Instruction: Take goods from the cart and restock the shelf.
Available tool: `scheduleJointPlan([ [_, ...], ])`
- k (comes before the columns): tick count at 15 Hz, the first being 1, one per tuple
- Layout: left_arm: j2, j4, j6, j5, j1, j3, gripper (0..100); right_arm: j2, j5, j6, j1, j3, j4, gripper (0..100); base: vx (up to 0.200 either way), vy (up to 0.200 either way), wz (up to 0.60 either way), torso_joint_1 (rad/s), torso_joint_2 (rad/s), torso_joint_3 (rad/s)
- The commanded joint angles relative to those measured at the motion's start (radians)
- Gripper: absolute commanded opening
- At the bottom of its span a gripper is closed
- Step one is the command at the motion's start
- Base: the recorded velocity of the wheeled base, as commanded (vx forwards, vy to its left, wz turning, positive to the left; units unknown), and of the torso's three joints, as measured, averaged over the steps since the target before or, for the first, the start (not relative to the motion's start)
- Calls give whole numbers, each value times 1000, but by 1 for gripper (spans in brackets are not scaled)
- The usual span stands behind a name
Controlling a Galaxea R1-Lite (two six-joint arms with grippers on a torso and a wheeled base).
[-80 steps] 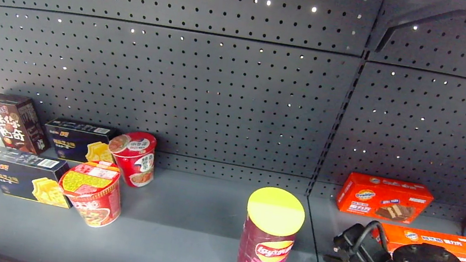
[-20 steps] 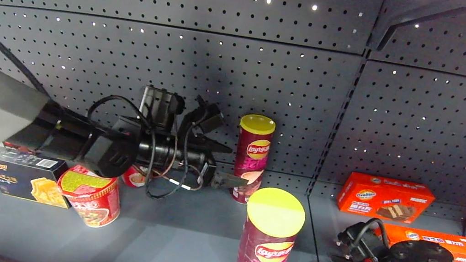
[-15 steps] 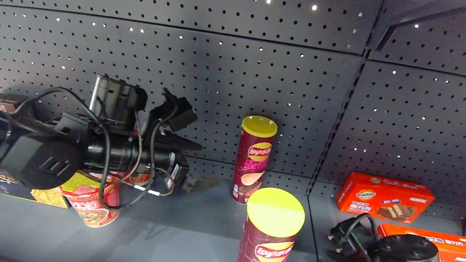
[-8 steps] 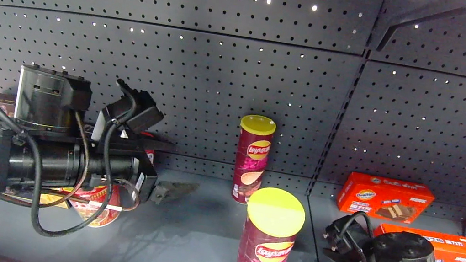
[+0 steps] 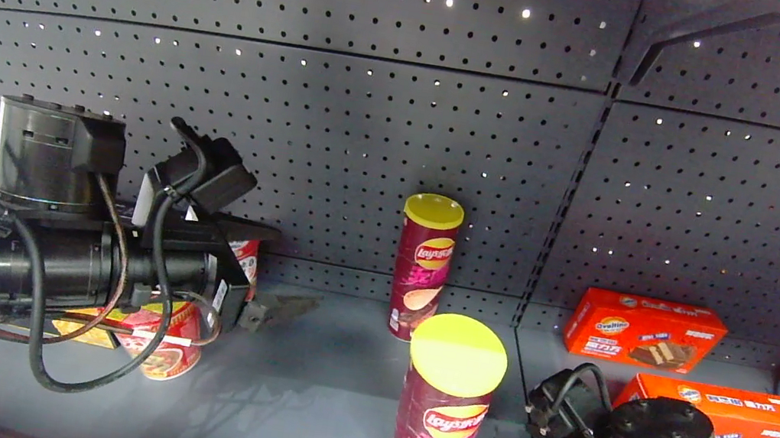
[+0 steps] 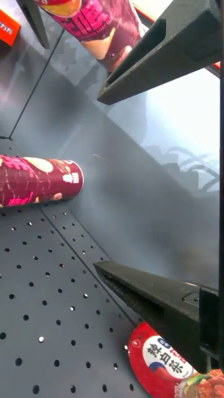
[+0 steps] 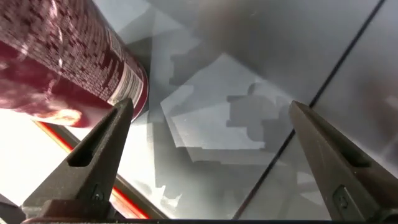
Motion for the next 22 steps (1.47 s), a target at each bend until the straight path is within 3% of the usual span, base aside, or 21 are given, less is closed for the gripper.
scheduleJointPlan([
  [1,2,0,1,-1,1,1,100,14,2,0,12,-7,-2,100,0,0,0,0,0,0],
  [22,8,-1,1,-1,3,10,100,44,-1,0,72,-10,-53,100,0,0,0,0,0,0],
])
